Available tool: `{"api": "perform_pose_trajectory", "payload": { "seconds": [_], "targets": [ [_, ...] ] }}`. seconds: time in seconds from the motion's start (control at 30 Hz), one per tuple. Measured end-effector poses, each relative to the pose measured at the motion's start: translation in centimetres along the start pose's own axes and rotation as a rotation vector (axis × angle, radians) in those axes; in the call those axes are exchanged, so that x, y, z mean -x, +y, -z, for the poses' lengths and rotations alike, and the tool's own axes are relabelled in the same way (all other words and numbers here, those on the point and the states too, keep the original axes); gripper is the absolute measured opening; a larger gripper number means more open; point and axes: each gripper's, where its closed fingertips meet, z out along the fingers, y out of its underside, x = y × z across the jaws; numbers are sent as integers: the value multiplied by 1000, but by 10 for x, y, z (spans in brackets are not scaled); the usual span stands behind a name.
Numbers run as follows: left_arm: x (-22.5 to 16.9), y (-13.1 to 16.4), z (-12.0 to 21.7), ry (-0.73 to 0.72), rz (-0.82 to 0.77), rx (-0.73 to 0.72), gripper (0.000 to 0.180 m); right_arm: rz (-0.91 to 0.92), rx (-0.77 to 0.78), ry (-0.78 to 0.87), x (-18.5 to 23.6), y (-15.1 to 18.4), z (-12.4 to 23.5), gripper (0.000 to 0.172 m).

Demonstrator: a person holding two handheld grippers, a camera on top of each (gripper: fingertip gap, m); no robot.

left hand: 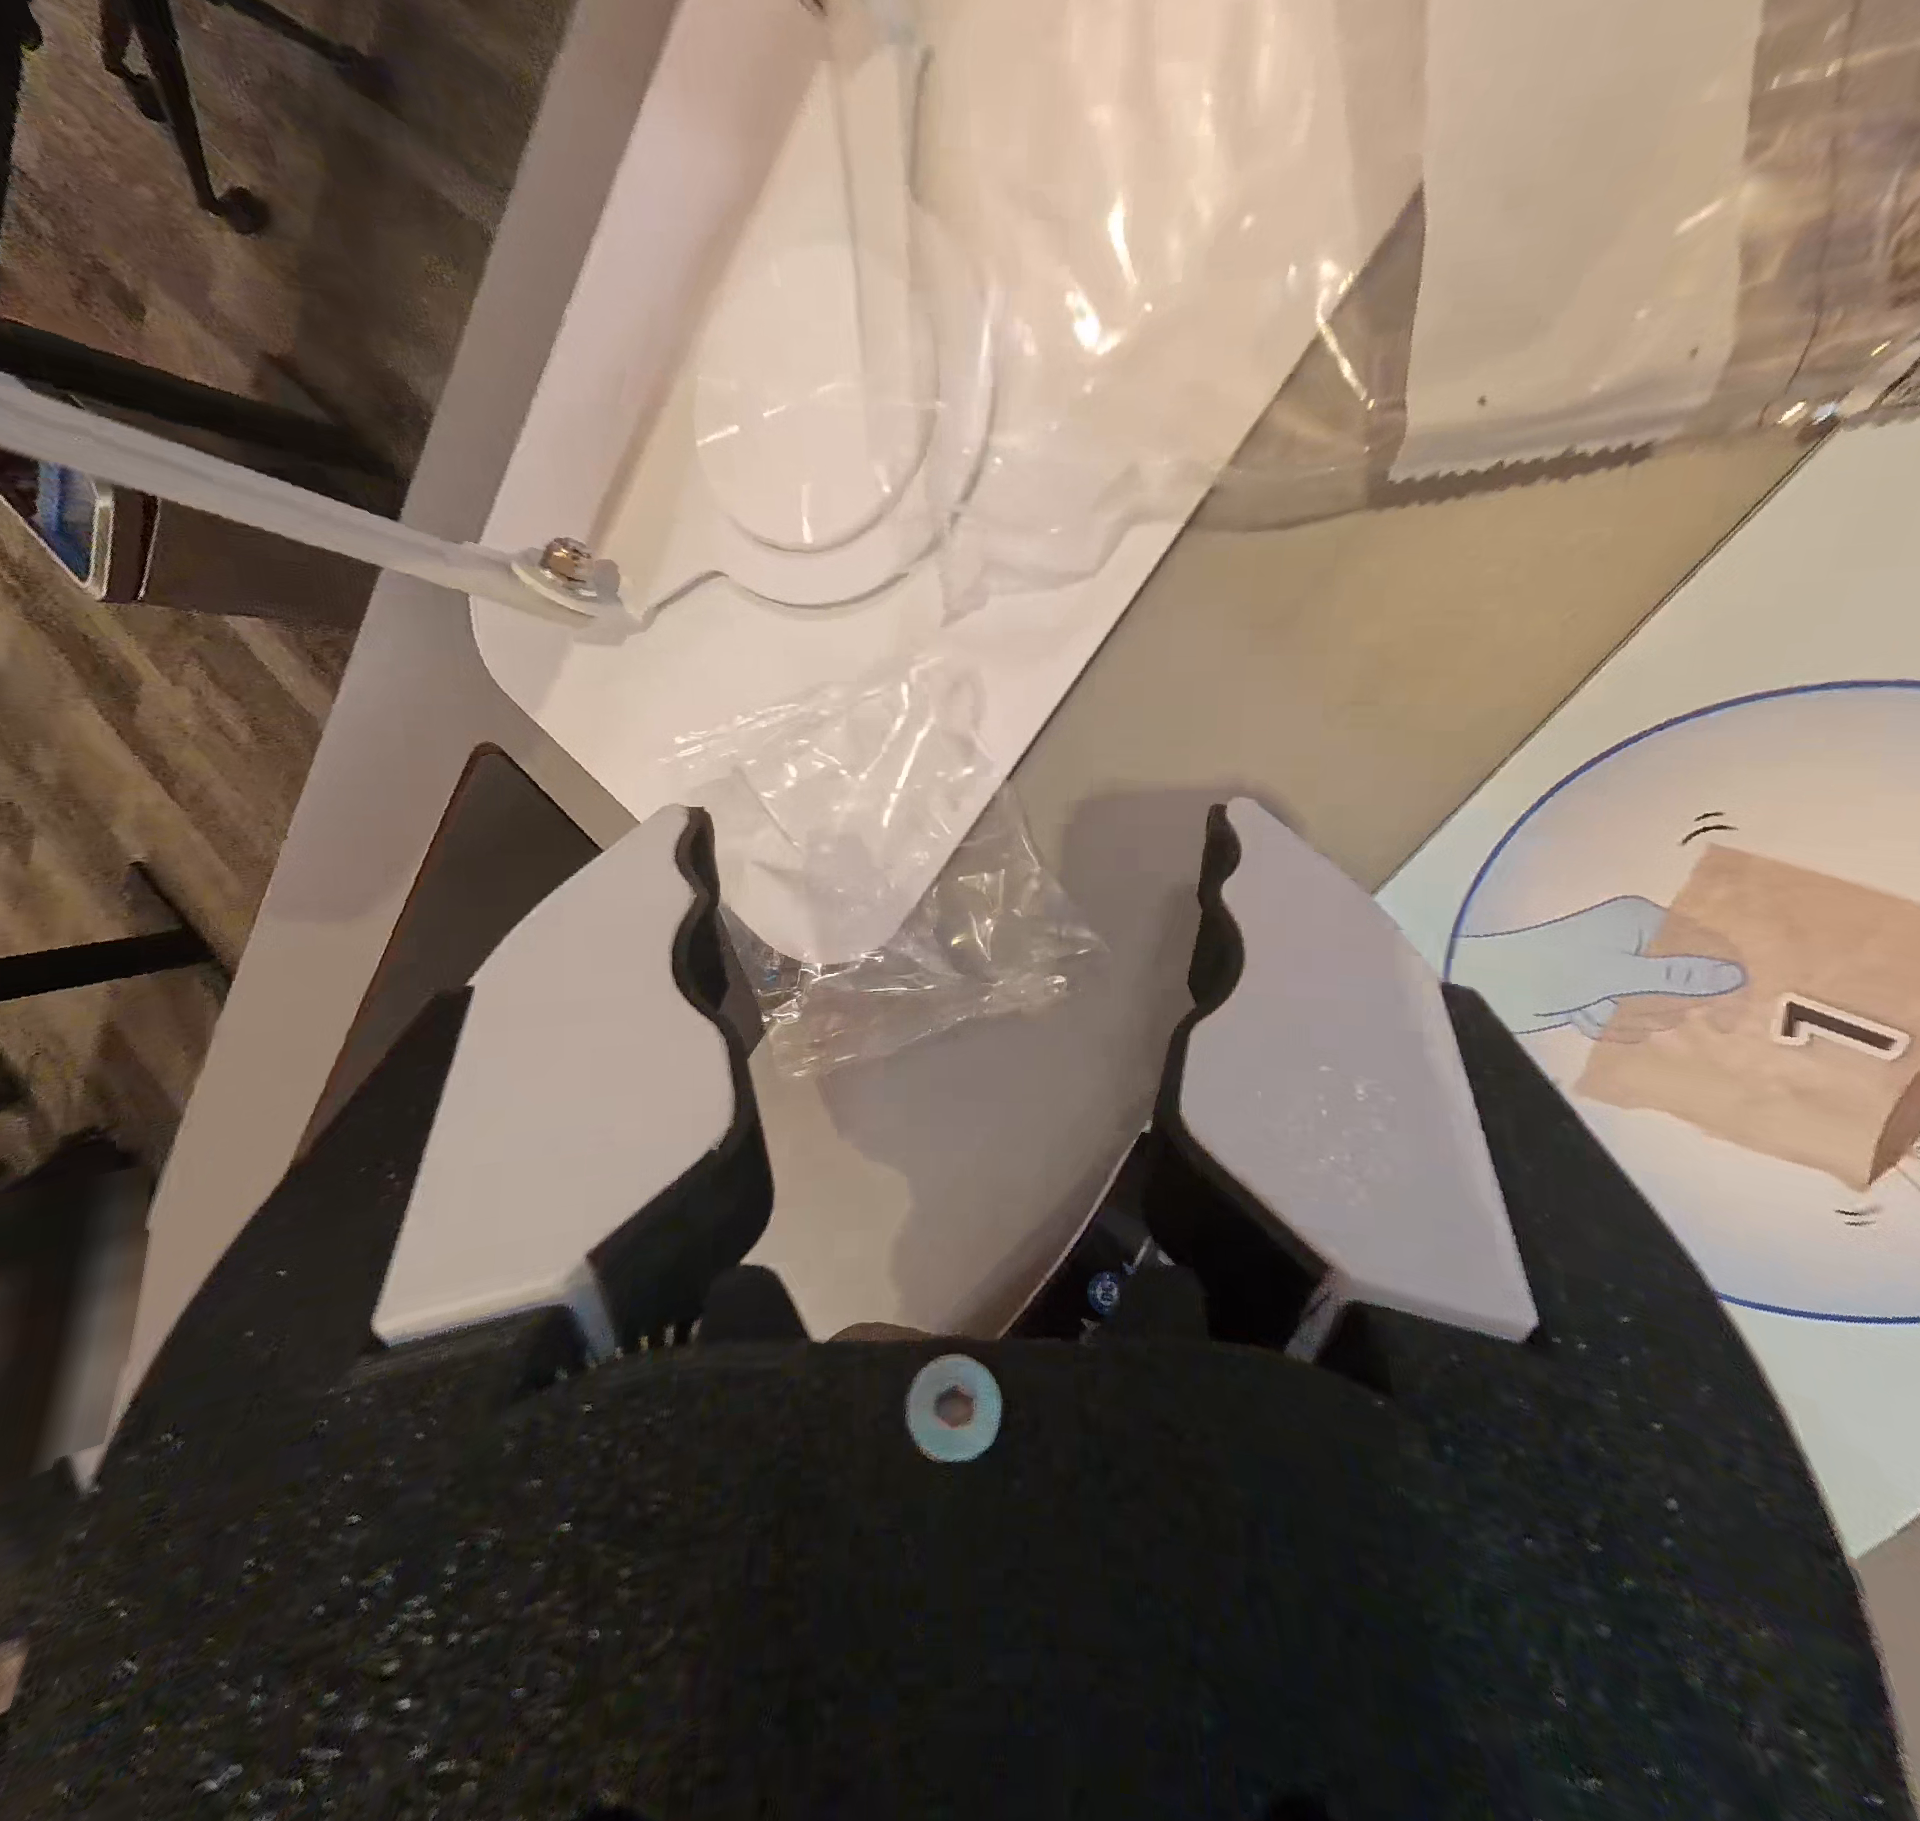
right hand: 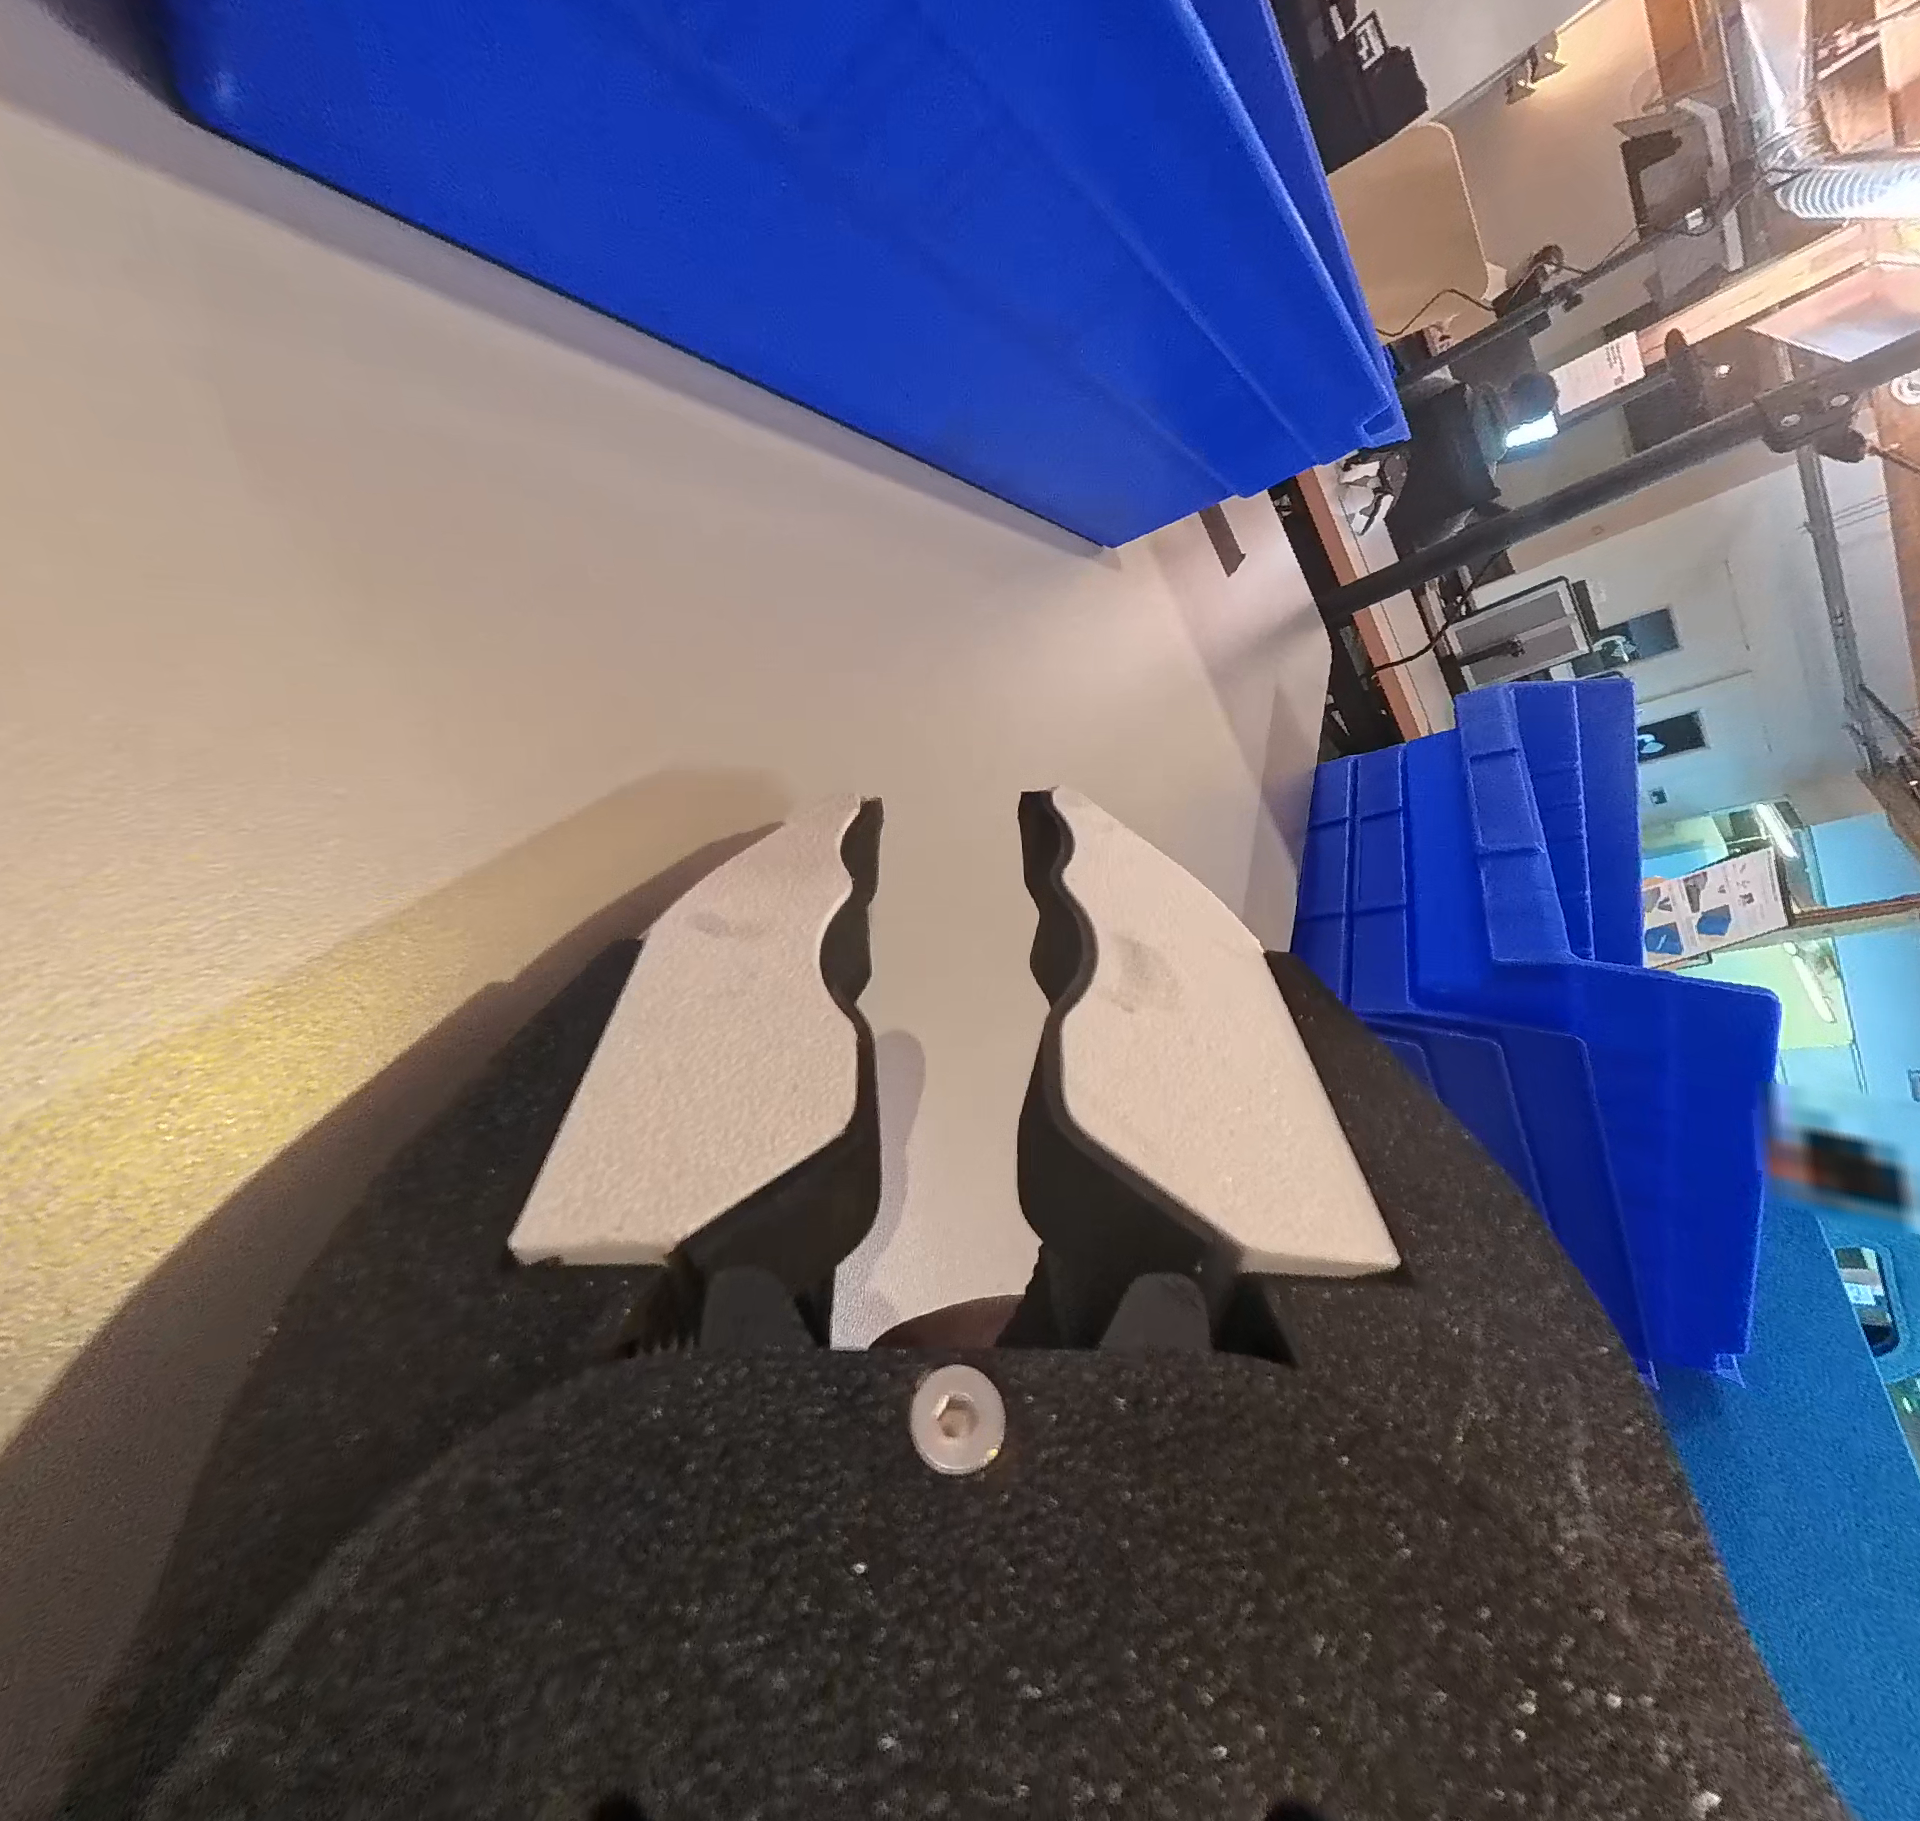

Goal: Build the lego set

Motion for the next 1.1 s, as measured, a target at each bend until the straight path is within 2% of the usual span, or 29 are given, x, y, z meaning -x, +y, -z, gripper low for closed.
{"api": "perform_pose_trajectory", "payload": {
  "seconds": [0.1, 0.17, 0.27, 0.33, 0.43, 0.5, 0.6, 0.7, 0.8, 0.93, 1.1],
  "targets": [
    [-10, -10, 24, 67, 85, -118, 88, 1, 0, 0, 0, 0, 0, 27],
    [-35, -21, 52, 174, 98, -225, 87, 1, 2, 1, 0, 0, 0, 27],
    [-102, -24, 100, 404, -10, -346, 85, 0, 5, 1, 0, 1, -1, 26],
    [-150, -13, 127, 531, -120, -396, 82, 1, 8, 4, 0, 1, -1, 26],
    [-208, 11, 147, 650, -228, -417, 75, 9, 11, 10, 0, 1, -1, 25],
    [-234, 22, 148, 672, -259, -418, 63, 15, 13, 15, 0, 1, -1, 24],
    [-257, 25, 139, 626, -274, -419, 46, 20, 13, 22, 0, 1, -1, 24],
    [-264, 14, 133, 555, -246, -469, 12, 25, 9, 27, 0, 0, -1, 25],
    [-278, 3, 135, 591, -222, -504, 12, 23, -9, 36, -1, -2, 2, 25],
    [-290, -20, 129, 556, -221, -540, 14, -4, 12, 42, -4, 2, 12, 27],
    [-310, -60, 118, 574, -238, -578, 19, -56, 25, 49, -2, 4, 33, 27]
  ]
}}
